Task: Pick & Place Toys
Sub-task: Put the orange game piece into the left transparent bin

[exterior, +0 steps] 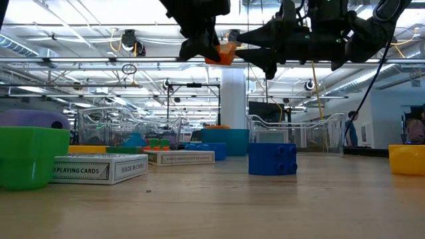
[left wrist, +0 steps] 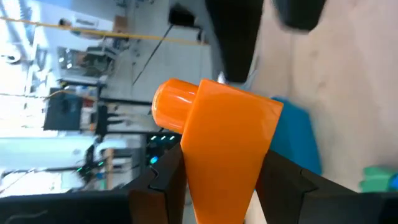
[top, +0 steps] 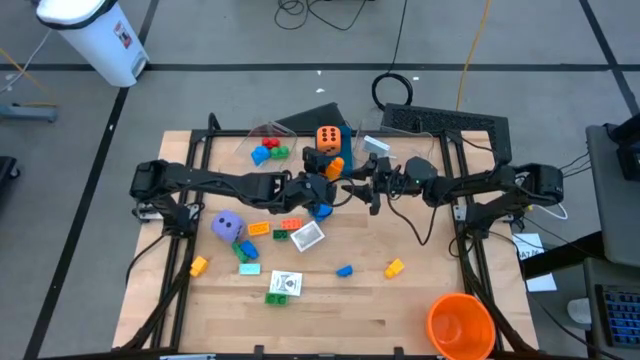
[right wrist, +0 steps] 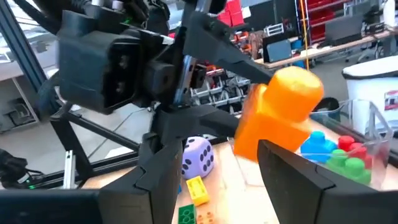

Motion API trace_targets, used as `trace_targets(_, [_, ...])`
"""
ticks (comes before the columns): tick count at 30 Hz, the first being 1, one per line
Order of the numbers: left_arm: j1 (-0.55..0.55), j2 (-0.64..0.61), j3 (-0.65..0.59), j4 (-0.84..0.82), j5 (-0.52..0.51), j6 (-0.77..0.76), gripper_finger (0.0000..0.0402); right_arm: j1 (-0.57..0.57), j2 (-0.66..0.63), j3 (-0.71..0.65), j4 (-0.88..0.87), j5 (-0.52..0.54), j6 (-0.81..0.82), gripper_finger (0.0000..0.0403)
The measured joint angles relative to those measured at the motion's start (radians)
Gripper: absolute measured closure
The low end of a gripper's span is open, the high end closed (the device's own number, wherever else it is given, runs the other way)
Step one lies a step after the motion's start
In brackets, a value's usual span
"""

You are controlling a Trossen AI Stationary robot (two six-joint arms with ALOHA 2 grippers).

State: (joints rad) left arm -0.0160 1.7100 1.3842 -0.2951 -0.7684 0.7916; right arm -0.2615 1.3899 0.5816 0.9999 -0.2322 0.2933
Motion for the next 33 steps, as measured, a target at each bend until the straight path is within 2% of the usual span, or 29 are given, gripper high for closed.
trace_targets(4, [-0.001, 0.000, 0.000, 0.003, -0.062, 0.034, 0.0237, 0.000, 0.000, 0.000, 0.007, 0.046, -0.052, 0.0202])
trace_targets(7, [-0.006, 0.000, 0.000, 0.014, -0.067, 0.030, 0.0249, -0.004, 0.000, 0.000, 0.006, 0.107, -0.076, 0.0202])
trace_targets(10, [-0.008, 0.000, 0.000, 0.039, -0.066, 0.032, 0.0252, -0.013, 0.000, 0.000, 0.007, 0.119, -0.072, 0.0202])
trace_targets(17, [-0.006, -0.001, 0.000, 0.104, 0.005, 0.045, 0.0238, -0.014, 0.000, 0.000, 0.028, 0.101, -0.040, 0.0202])
trace_targets(23, [-0.006, -0.002, 0.000, 0.121, 0.056, 0.045, 0.0261, -0.014, 0.000, -0.002, 0.030, 0.105, -0.005, 0.0202])
trace_targets(30, [-0.011, -0.003, 0.003, 0.155, 0.114, 0.046, 0.0246, -0.018, 0.001, -0.002, 0.028, 0.098, 0.010, 0.0202])
trace_targets(33, [-0.016, -0.003, 0.003, 0.153, 0.116, 0.046, 0.0255, -0.026, 0.001, -0.002, 0.026, 0.096, 0.010, 0.0202])
